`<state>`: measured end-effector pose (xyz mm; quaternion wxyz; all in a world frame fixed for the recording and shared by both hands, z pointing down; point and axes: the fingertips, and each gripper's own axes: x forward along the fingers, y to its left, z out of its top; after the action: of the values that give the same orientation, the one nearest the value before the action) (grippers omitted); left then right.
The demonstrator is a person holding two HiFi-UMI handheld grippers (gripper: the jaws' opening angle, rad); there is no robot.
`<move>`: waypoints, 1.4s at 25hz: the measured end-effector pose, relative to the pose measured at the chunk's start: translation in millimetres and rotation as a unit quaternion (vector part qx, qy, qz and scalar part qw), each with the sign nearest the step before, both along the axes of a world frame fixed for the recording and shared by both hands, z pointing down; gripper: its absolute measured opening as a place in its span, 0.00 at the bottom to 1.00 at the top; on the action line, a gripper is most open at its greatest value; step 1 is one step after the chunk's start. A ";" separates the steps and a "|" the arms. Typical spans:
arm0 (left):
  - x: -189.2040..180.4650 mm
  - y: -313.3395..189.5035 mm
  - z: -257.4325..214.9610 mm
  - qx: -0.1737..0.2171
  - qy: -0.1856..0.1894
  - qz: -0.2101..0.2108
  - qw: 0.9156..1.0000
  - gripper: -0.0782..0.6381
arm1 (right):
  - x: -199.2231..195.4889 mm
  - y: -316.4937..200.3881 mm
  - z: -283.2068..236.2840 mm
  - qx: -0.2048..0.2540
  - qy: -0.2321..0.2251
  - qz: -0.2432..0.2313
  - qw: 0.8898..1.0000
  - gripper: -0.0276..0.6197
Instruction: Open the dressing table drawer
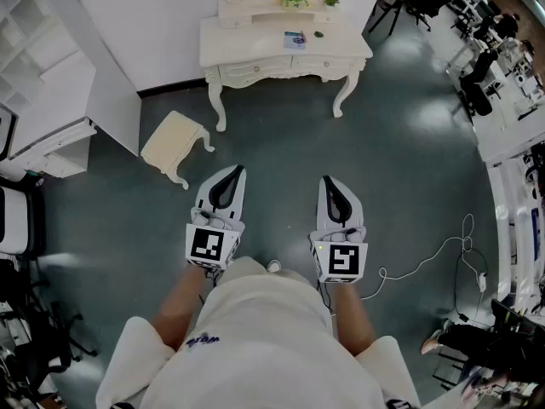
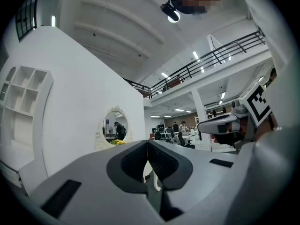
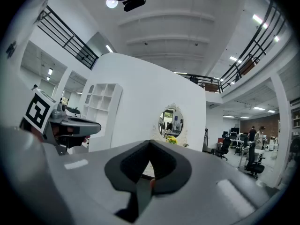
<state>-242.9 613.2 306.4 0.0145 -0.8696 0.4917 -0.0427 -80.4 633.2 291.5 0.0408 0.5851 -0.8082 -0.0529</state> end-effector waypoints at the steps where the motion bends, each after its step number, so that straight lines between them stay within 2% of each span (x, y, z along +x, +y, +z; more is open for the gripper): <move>1: 7.0 -0.3 -2.0 0.016 0.011 0.004 1.000 0.12 | 5.8 -3.0 1.8 0.001 0.000 0.001 1.000 0.06; 4: 22.0 3.1 0.2 0.037 0.032 0.006 0.999 0.12 | 18.6 -8.1 6.3 0.001 -0.003 0.001 1.000 0.06; 8: 25.9 5.3 14.9 0.025 0.033 -0.010 0.999 0.12 | 29.6 -5.6 11.7 -0.004 -0.012 0.002 1.000 0.06; 12: 26.9 12.3 4.8 0.033 0.030 -0.015 0.999 0.12 | 36.5 0.0 15.2 -0.012 -0.017 0.007 1.000 0.06; 16: 28.7 17.2 2.1 0.031 0.031 -0.022 0.999 0.12 | 40.9 5.0 7.1 0.007 -0.038 0.001 0.999 0.06; 22: 32.5 19.8 10.8 0.019 0.026 -0.025 0.999 0.12 | 47.5 7.6 14.8 0.000 -0.027 0.001 1.000 0.06; 35: 38.7 18.9 4.7 0.027 0.016 -0.038 0.999 0.12 | 58.8 9.6 19.3 -0.004 -0.021 0.004 1.000 0.06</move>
<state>-204.2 632.0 311.1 0.0286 -0.8504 0.5252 -0.0153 -21.5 642.8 310.9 0.0262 0.5896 -0.8064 -0.0375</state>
